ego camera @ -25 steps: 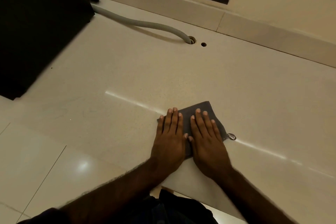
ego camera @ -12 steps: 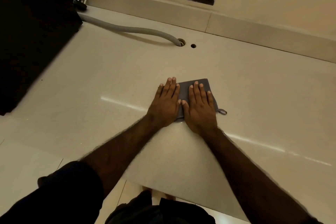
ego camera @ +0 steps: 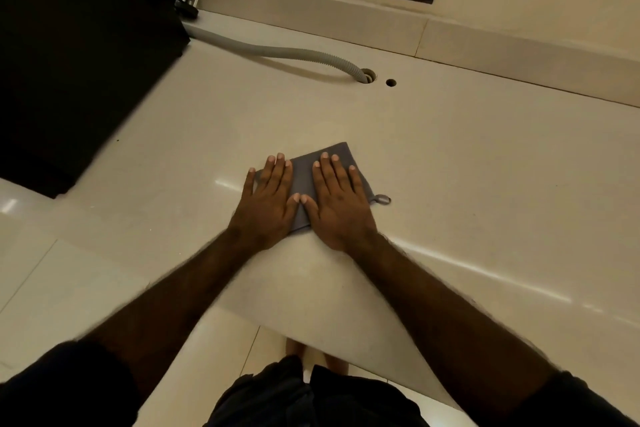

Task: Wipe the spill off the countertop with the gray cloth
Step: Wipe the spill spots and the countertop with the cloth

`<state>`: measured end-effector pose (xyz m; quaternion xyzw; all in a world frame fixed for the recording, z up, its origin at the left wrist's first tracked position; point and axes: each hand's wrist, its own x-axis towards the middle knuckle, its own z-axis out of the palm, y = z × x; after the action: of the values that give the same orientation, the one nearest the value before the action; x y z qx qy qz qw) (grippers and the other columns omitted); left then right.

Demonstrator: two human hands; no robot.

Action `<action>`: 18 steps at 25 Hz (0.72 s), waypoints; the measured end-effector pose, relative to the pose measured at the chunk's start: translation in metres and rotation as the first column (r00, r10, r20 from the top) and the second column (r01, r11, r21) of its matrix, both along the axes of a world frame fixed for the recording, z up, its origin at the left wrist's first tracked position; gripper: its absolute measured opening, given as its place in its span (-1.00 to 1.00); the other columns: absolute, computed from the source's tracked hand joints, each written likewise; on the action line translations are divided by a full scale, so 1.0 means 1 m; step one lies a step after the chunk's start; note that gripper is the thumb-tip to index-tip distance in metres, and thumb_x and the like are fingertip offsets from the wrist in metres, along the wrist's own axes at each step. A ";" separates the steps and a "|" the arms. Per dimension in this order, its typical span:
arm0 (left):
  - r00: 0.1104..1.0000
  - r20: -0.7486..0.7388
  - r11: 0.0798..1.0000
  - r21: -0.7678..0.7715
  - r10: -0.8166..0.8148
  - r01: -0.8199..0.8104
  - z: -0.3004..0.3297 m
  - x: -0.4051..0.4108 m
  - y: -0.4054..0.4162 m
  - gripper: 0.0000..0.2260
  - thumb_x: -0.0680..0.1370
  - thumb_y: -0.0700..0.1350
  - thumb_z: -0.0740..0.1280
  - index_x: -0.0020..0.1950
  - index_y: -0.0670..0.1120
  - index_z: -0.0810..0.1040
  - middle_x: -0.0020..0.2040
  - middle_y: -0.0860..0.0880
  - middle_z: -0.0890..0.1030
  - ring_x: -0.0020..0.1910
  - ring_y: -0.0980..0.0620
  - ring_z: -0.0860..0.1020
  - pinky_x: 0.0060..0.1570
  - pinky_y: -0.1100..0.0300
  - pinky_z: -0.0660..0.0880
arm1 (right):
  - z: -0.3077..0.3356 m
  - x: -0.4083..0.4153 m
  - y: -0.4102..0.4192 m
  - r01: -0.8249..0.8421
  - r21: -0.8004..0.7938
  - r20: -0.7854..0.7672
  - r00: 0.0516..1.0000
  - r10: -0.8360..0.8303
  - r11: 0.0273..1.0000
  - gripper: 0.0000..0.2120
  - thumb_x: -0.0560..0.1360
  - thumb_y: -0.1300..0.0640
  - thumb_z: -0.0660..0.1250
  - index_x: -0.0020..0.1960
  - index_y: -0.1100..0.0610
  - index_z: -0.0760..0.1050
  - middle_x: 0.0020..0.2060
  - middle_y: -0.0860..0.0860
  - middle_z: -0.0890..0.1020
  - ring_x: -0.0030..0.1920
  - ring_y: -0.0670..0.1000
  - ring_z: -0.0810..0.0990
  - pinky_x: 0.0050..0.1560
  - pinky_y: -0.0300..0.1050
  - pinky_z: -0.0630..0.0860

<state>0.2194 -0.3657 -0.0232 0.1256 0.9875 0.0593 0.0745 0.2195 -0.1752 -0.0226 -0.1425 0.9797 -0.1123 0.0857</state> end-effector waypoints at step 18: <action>0.997 -0.071 0.999 -0.035 0.034 -0.036 -0.019 -0.018 0.007 -0.33 0.66 0.21 -0.18 0.70 -0.11 0.00 0.71 -0.15 0.04 0.70 -0.14 -0.01 0.59 -0.34 -0.12 | 0.005 -0.026 0.007 -0.049 0.079 -0.030 0.998 0.051 0.996 -0.32 0.79 -0.18 -0.07 0.76 0.17 -0.11 0.76 0.15 -0.08 0.77 0.14 -0.14 0.74 0.19 -0.18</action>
<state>0.2012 -0.3588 -0.0420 0.1088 0.9925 0.0383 0.0411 0.1931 -0.1678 -0.0179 -0.1653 0.9807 -0.0693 0.0782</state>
